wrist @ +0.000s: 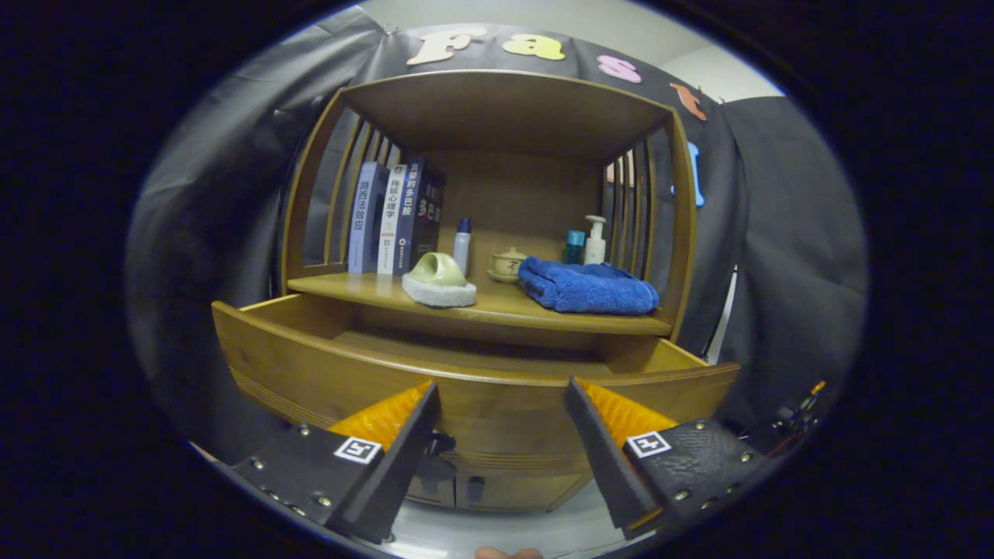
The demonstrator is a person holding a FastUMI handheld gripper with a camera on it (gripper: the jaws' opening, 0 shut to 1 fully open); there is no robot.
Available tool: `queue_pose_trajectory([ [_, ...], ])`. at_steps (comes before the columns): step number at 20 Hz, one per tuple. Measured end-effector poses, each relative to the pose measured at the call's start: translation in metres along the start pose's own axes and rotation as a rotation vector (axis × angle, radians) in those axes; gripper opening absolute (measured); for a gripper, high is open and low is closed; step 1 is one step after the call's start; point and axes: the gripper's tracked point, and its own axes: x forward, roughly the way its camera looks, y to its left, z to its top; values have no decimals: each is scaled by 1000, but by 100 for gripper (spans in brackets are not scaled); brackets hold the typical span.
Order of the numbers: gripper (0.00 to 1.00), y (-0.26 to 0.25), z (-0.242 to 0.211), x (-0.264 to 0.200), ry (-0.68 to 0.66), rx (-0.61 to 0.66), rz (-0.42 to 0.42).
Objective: Pull open the drawer, take out the items inside it, and place them on the countertop above the cabinet.
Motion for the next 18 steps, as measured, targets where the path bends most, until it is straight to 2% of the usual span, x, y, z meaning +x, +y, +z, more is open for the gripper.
queue_pose_trajectory([
  [18, 99, 3, 3, 42, 7, -13, -4],
])
